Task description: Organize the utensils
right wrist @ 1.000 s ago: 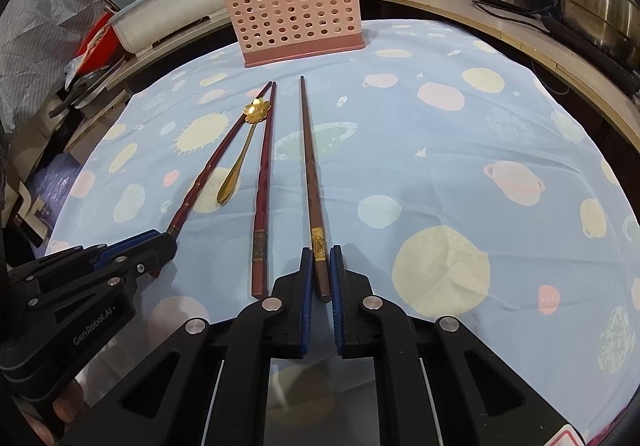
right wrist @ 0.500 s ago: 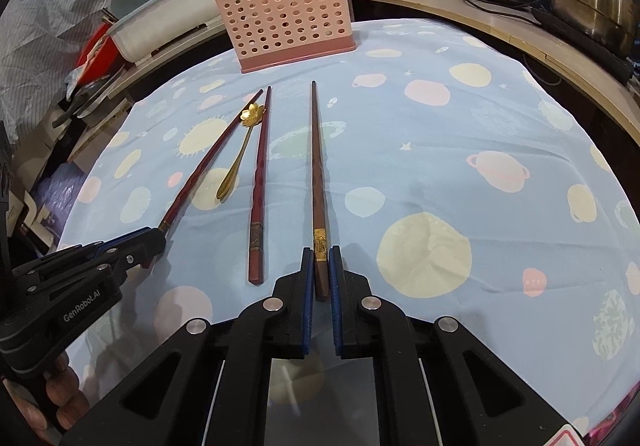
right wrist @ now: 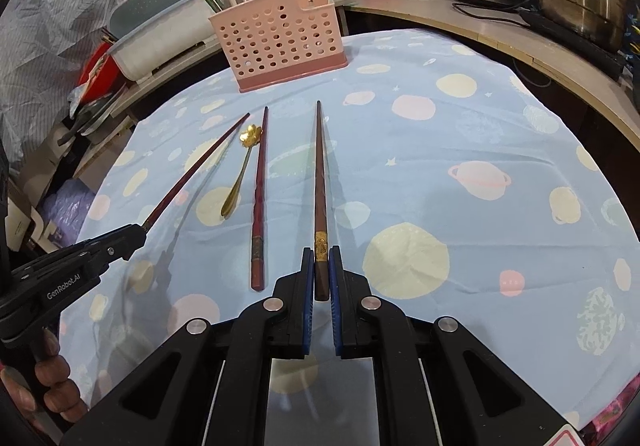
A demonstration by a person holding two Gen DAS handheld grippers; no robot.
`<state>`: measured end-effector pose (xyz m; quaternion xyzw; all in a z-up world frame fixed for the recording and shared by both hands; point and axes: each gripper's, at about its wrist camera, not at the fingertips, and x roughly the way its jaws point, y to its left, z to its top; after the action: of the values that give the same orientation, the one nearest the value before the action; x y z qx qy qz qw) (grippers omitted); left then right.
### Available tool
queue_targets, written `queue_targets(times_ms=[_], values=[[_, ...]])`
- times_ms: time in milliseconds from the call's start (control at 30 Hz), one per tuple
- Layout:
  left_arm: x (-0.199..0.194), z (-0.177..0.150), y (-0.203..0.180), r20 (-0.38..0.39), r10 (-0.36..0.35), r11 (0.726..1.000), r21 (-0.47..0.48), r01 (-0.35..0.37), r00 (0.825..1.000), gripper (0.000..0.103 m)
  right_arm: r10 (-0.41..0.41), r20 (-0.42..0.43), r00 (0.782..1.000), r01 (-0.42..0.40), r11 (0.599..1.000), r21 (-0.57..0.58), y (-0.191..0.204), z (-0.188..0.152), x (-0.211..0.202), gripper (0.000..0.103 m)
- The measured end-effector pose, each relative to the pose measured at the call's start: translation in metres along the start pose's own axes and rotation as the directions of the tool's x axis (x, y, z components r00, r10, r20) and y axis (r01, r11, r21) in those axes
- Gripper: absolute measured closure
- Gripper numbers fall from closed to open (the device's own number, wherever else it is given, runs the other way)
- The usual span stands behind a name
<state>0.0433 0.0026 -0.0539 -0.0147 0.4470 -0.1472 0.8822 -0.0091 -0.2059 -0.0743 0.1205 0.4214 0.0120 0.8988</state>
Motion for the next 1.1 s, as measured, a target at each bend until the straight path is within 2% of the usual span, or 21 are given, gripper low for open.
queue_targets(times_ms=[500, 867, 1100], values=[[-0.048, 0.027, 0.009, 0.116, -0.020, 1.000, -0.020, 0.023, 0.993, 0.096, 0.040, 0.123, 0.992, -0.045, 0.998, 0.034, -0.004, 0.027, -0.048, 0.095], [-0.081, 0.053, 0.013, 0.199, -0.025, 0.999, -0.018, 0.029, 0.980, 0.096, 0.076, 0.246, 0.966, -0.088, 0.995, 0.042, -0.003, 0.062, -0.086, 0.095], [-0.100, 0.079, 0.010, 0.264, -0.026, 1.000, -0.005, 0.028, 0.964, 0.096, 0.105, 0.302, 0.948, -0.123, 0.992, 0.040, -0.002, 0.090, -0.101, 0.095]])
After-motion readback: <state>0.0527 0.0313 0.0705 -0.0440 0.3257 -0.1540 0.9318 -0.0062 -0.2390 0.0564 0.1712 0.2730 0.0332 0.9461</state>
